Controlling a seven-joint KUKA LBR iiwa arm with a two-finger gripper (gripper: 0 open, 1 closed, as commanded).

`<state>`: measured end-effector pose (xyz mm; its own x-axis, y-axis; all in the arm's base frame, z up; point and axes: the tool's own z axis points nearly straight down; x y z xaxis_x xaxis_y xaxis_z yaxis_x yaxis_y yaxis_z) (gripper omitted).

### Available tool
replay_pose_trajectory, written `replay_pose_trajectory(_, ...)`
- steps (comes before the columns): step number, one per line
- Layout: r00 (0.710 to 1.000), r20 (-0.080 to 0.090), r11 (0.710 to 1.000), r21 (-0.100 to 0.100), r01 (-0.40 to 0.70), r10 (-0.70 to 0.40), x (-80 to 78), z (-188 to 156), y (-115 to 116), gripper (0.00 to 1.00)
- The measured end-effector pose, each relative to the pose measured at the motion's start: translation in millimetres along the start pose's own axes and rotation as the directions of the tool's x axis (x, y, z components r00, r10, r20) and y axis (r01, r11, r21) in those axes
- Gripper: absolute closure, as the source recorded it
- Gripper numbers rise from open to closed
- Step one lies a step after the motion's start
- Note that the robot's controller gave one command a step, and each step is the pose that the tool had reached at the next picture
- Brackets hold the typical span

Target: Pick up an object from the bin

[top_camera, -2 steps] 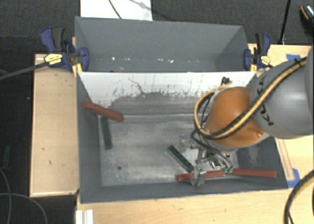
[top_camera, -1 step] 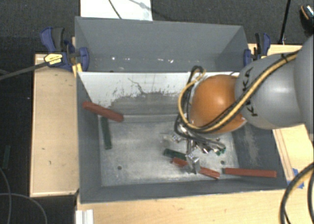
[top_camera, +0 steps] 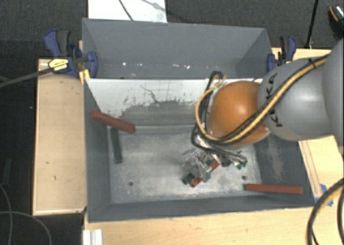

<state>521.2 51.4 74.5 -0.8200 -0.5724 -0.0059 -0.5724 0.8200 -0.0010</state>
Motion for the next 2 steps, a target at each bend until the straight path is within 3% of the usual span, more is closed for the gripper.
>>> replay_pose_trajectory(1, 1.000, -0.002, 1.000, 0.000, -0.002, 0.002, 1.0, 1.4, 0.0, 0.00)
replay_pose_trajectory(2, 1.000, -0.003, 1.000, -0.001, -0.004, 0.004, 1.2, 0.4, 0.1, 1.00)
